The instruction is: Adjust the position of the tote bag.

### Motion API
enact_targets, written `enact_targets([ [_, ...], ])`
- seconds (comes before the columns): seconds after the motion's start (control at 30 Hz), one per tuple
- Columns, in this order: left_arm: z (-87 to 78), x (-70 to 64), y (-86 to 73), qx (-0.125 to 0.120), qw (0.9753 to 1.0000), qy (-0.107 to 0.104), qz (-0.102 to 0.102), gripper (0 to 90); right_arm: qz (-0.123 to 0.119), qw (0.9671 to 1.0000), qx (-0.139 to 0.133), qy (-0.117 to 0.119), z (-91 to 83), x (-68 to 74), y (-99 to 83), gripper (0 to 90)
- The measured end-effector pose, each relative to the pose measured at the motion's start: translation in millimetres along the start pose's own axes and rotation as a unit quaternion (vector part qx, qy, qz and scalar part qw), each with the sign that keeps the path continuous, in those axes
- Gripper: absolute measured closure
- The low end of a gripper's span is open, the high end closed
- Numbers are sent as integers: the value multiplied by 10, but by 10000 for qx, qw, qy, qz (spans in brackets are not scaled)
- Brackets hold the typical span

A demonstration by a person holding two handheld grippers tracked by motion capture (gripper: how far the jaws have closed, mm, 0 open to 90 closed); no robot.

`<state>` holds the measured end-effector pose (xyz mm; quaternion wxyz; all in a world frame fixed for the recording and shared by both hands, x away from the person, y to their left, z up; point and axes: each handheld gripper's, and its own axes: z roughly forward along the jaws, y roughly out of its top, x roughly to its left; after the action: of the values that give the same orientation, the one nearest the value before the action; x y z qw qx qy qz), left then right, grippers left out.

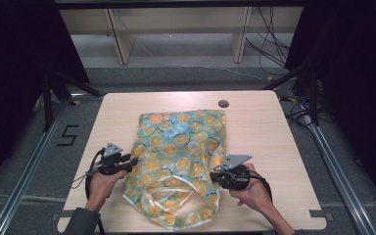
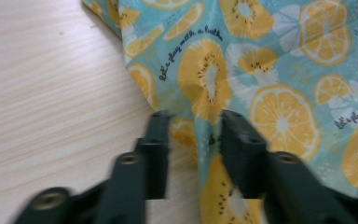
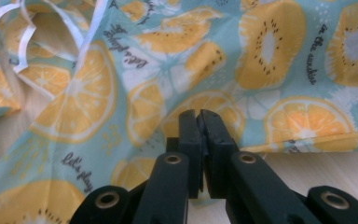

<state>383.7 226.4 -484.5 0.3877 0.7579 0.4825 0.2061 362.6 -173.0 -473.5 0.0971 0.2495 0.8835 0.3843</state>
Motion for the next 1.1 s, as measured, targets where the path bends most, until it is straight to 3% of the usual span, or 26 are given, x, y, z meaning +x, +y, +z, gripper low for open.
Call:
enact_targets([
  [0.03, -126, -107, 10, -206, 9997, -94, 68, 447, 42, 10000, -12, -54, -36, -30, -19, 883],
  [0.07, -126, -107, 10, -206, 9997, -94, 68, 440, 46, 10000, -28, -80, -47, -41, -28, 883],
  [0.1, -267, -284, 23, -385, 9980, -505, 50, 425, 74, 9999, -30, -84, -65, -51, -38, 882],
  [0.17, -352, -482, 27, -328, 9946, -962, 216, 393, 110, 9998, -103, -128, -82, -65, -53, 882],
  [0.2, -352, -482, 27, -328, 9946, -962, 216, 373, 134, 9998, -54, -101, -100, -68, -50, 882],
  [0.23, -378, -648, 1, -47, 9911, -1214, 548, 350, 155, 9998, -97, -88, -95, -65, -56, 881],
  [0.27, -366, -722, -25, 48, 9894, -1276, 693, 334, 145, 9998, -83, -80, -101, -65, -57, 879],
  [0.3, -366, -722, -25, 48, 9894, -1276, 693, 321, 137, 9998, -83, -87, -107, -63, -59, 873],
  [0.33, -338, -802, -76, 299, 9856, -1300, 1037, 318, 92, 9998, -120, -136, -115, -65, -62, 865],
  [0.37, -309, -815, -97, 402, 9840, -1315, 1129, 311, 135, 9997, -124, -134, -126, -61, -67, 855],
  [0.4, -309, -815, -97, 402, 9840, -1315, 1129, 309, 135, 9997, -124, -134, -126, -61, -67, 855],
  [0.43, -236, -817, -136, 565, 9832, -1286, 1165, 321, 182, 9997, -118, -111, -148, -63, -71, 805],
  [0.47, -196, -836, -163, 568, 9836, -1296, 1122, 359, 255, 9995, -150, -67, -151, -58, -70, 790],
  [0.5, -172, -840, -179, 585, 9810, -1333, 1285, 444, 188, 9995, -212, -108, -161, -60, -68, 774],
  [0.53, -172, -840, -179, 585, 9810, -1333, 1285, 501, 213, 9995, -193, -101, -184, -54, -61, 751],
  [0.57, -127, -842, -191, 555, 9770, -1291, 1605, 610, 246, 9993, -275, -70, -193, -39, -52, 724],
  [0.63, -105, -848, -194, 508, 9765, -1233, 1694, 758, 249, 9991, -324, -77, -199, -27, -45, 701],
  [0.67, -82, -834, -183, 532, 9754, -1189, 1777, 758, 313, 9990, -304, -59, -217, -7, -33, 675],
  [0.7, -70, -820, -157, 420, 9768, -1215, 1714, 861, 292, 9990, -334, -53, -249, 36, -7, 638],
  [0.73, -78, -814, -136, 404, 9749, -1264, 1785, 874, 284, 9991, -329, -21, -257, 50, 1, 625],
  [0.9, -105, -773, -36, 217, 9772, -1175, 1755, 888, 191, 9987, -387, 265, -247, 157, 46, 586],
  [0.97, -104, -746, -11, 223, 9772, -1251, 1701, 887, 166, 9983, -405, 383, -233, 209, 63, 576],
  [1.0, -99, -707, 31, 133, 9799, -1265, 1538, 888, 182, 9982, -357, 436, -236, 236, 73, 573],
  [1.1, -81, -669, 97, 71, 9815, -1217, 1475, 889, 141, 9975, -357, 593, -214, 323, 96, 564],
])
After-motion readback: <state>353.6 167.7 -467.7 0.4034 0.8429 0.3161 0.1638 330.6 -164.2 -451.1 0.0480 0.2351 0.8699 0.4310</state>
